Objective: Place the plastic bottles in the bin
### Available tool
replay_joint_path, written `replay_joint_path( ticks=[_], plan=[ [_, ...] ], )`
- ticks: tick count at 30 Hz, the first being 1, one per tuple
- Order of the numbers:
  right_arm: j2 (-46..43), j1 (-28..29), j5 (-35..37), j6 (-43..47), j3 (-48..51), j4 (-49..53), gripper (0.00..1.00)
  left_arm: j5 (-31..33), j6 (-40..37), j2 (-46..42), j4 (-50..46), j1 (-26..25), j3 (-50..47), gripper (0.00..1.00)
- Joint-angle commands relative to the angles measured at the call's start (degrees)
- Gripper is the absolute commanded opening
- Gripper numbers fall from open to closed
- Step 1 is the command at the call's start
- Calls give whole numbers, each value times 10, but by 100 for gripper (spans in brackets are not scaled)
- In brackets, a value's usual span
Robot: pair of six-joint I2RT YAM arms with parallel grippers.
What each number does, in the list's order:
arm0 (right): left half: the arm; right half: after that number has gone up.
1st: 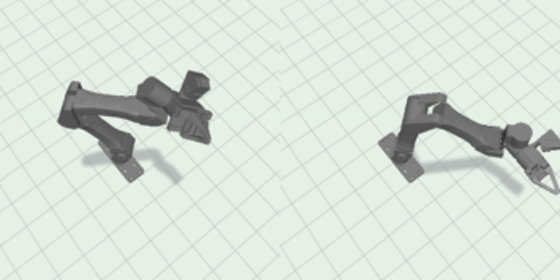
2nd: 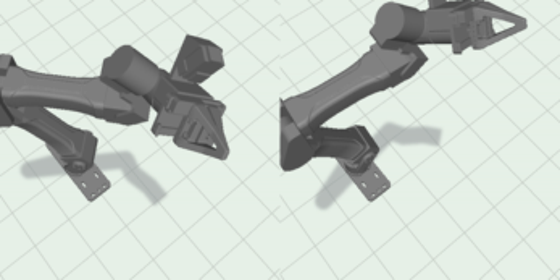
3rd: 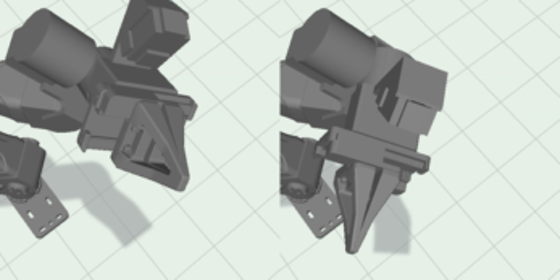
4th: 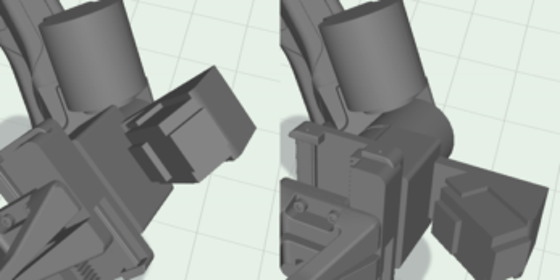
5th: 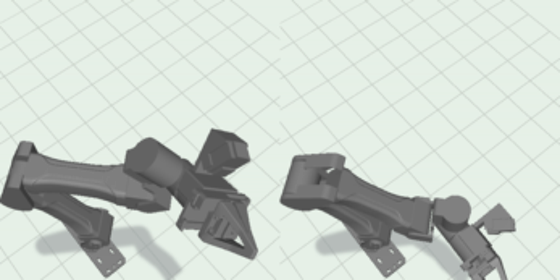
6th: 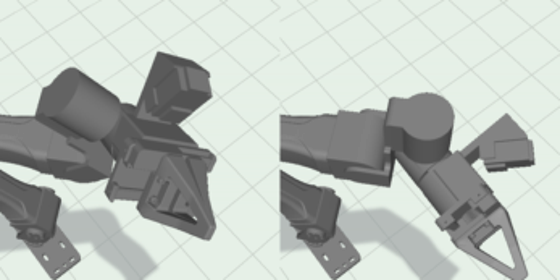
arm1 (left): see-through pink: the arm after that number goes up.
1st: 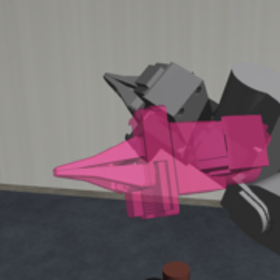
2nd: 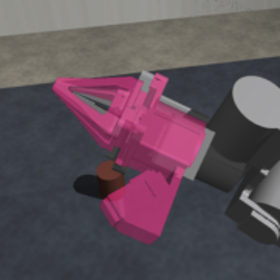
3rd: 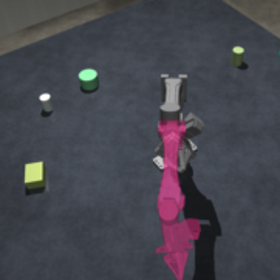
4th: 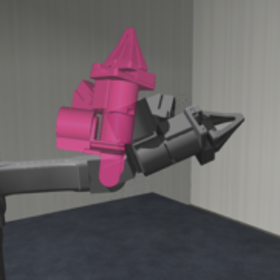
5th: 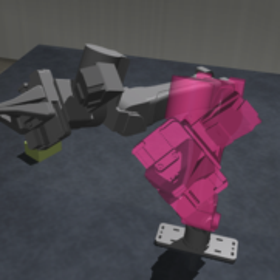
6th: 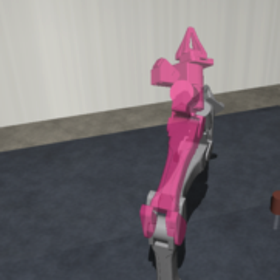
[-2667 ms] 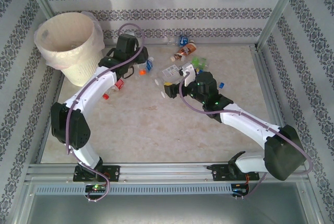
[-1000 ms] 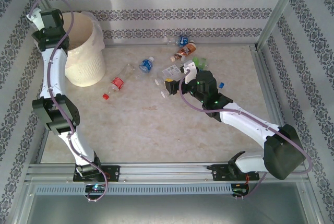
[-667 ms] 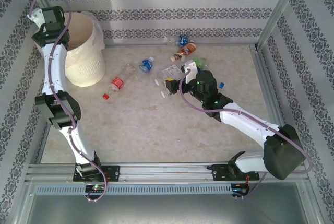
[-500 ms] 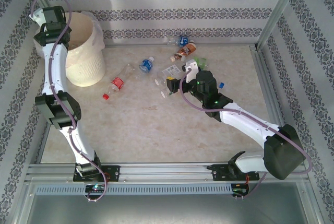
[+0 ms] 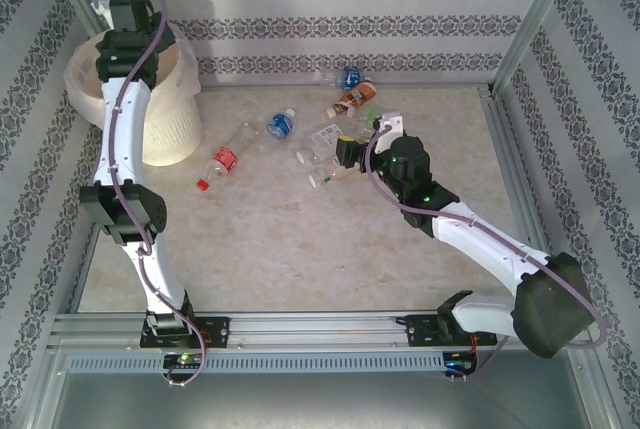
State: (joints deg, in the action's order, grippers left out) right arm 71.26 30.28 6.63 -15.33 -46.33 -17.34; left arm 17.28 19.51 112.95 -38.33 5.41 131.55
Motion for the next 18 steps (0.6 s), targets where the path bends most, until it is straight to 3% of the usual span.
replay_joint_path(
  ticks=[1, 13, 18],
  plan=[
    [-12, -9, 13, -41, 9, -2, 98, -40, -57, -14, 12, -41, 20, 100],
    [-17, -25, 14, -64, 14, 5, 98, -179, -157, 25, -6, -167, 7, 100],
    [-17, -28, 13, -70, 15, 10, 98, -182, -177, 67, -47, -194, 9, 100]
  ],
)
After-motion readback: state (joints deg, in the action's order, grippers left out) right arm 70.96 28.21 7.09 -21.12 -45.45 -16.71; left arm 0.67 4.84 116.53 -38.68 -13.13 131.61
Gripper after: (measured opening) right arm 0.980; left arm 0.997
